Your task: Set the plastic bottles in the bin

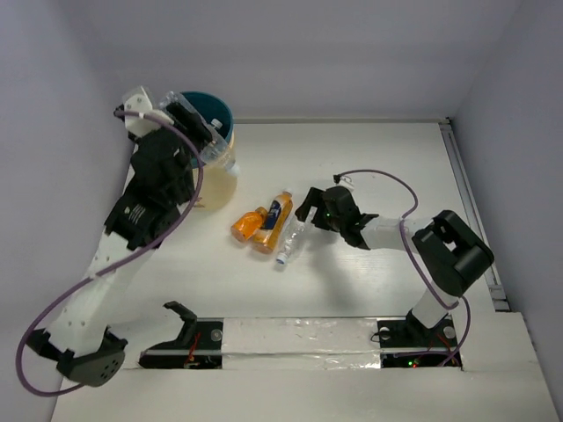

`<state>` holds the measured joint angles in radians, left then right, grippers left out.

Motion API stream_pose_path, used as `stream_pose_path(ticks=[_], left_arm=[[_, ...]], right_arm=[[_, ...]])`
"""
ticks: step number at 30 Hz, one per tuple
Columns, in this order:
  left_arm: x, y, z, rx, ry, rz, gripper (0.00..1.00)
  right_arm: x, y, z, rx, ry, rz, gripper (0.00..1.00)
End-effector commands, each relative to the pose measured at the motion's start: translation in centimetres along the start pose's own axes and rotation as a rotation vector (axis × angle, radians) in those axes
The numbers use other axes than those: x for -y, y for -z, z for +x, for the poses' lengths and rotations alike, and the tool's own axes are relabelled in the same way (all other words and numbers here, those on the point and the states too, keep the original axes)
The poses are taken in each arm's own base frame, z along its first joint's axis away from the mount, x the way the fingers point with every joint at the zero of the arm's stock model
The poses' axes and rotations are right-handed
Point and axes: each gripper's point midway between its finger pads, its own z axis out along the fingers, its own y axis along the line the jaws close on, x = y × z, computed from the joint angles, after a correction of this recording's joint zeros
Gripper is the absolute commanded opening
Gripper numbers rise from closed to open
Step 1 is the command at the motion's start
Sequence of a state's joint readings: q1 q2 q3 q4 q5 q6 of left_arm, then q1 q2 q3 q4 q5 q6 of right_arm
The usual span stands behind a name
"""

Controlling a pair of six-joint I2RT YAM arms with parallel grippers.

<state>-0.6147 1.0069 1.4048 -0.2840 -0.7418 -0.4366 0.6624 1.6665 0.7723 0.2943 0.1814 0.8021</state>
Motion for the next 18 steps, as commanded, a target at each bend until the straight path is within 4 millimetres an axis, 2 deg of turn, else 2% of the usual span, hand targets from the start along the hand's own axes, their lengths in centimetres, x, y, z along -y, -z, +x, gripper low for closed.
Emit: stream_pose_path(ticks=[1, 2, 3, 4, 6, 7, 9, 10, 12, 14, 15, 16, 18], left_arm=[[-1.4, -2.8, -5.0, 0.134, -0.078, -0.109, 0.49], [-1.4, -4.4, -4.5, 0.117, -0.101, -0.122, 0.49], [-0.8, -5.1, -5.4, 0.12, -0.09, -0.091, 0.49], [-1.1, -5.9, -5.6, 0.122, -0.1, -0.102, 0.49], [-2.0, -8.4, -5.3, 0.113, -0.128, -0.156, 0.49], [-2.4, -9.9, -4.2, 0.091, -0.149, -0.181, 0.49], [-3.4, -11.4, -4.4, 0.096, -0.142, -0.214, 0.49], [-3.6, -12.0, -4.4, 0.103, -0.14, -0.222, 0.49], [-4.6, -13.2, -4.1, 0.111, -0.166, -0.273, 0.49], [-5.2, -14.2, -4.1, 0.132, -0.187, -0.31, 0.49], [-6.2, -14.3, -4.0, 0.144, -0.219, -0.364, 0.49], [-6.6, -14.5, -3.9, 0.15, -0.235, -0.385, 0.49], [-7.5, -15.2, -3.1, 0.164, -0.257, -0.432, 0.49]], right_arm=[[-0.8, -0.8, -0.3, -0.013, 0.032, -0.005, 0.94], [-0.9, -0.9, -0.4, -0.013, 0.034, -0.007, 0.94], [-0.9, -1.0, -0.4, -0.017, 0.038, -0.003, 0.94], [-0.5, -1.2, -0.1, -0.026, 0.047, 0.011, 0.93], [-0.4, -1.3, -0.1, -0.025, 0.051, 0.018, 0.88], [-0.2, -1.3, 0.0, -0.028, 0.056, 0.026, 0.85], [0.0, -1.4, 0.2, -0.034, 0.064, 0.032, 0.84], [0.3, -1.3, 0.3, -0.038, 0.071, 0.041, 0.75], [0.6, -0.8, -0.2, -0.02, 0.082, 0.061, 0.7], [0.9, -0.3, -0.5, -0.008, 0.093, 0.072, 0.76], [1.2, -0.2, -1.0, 0.0, 0.088, 0.078, 0.81], [0.9, -0.4, -1.1, 0.0, 0.09, 0.076, 0.89], [0.8, -0.7, -1.0, -0.014, 0.098, 0.077, 0.93]])
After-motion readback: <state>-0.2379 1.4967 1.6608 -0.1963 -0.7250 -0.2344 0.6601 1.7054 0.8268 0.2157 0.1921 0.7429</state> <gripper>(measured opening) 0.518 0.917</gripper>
